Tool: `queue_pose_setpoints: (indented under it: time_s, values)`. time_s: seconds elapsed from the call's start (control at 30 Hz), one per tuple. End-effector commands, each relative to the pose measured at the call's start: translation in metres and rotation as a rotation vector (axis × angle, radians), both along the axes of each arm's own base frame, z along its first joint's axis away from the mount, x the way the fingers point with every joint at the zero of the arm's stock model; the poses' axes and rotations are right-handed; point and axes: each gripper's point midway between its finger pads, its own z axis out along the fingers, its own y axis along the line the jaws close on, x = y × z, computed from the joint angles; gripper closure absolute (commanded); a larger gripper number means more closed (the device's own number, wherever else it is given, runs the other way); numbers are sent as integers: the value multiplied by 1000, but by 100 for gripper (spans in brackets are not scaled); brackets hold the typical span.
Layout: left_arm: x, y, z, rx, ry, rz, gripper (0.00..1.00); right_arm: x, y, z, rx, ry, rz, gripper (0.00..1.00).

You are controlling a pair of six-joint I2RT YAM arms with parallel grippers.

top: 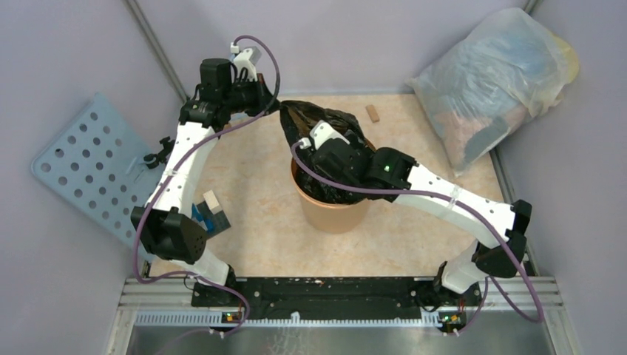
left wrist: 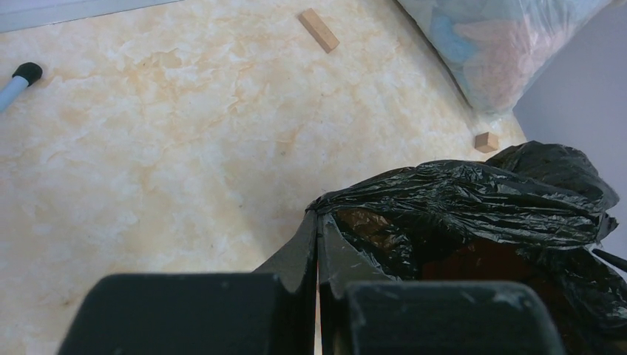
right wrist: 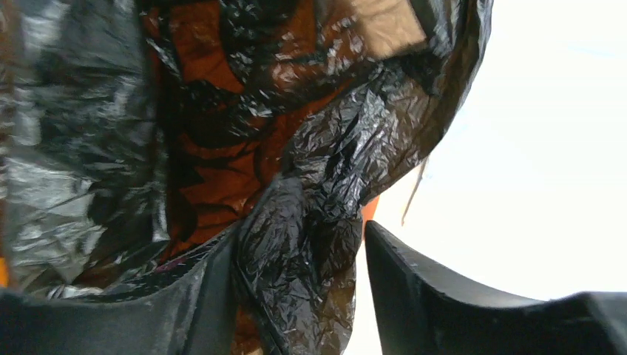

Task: Put the trash bags into the trash bin

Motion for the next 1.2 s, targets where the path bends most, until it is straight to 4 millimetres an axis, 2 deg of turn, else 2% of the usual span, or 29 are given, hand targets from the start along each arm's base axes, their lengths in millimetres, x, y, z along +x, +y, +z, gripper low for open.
queue_pose_setpoints:
  time_s: [0.0,0.17,0.27,0.33,0.43,0.53,0.67,0.87,1.0,1.17]
  values:
    - [-7,6,14,22,-55,7,100,12,-26,33,104,-118,-101,49]
    - [-9,12,6,54,-41,20,100,22,-36,53,299,-109,-86,74]
    - [-13,15,0,77,-26,27,100,39,-59,49,362,-97,-146,91]
    - [-14,20,-6,101,-14,44,100,48,-71,46,398,-85,-170,95]
    - [-14,27,-14,123,-5,77,100,59,-78,46,526,-61,-199,99]
    - [-8,27,-23,128,16,85,100,72,-78,44,630,-22,-203,99]
    - [-4,24,-41,130,77,69,100,91,-86,34,685,18,-252,99]
    - [-1,37,-73,193,172,121,100,118,-114,-4,706,85,-373,99]
    - [-10,38,-96,220,259,96,100,117,-119,-27,676,132,-402,97]
    - [-29,35,-113,218,321,55,100,102,-122,-42,666,162,-399,88]
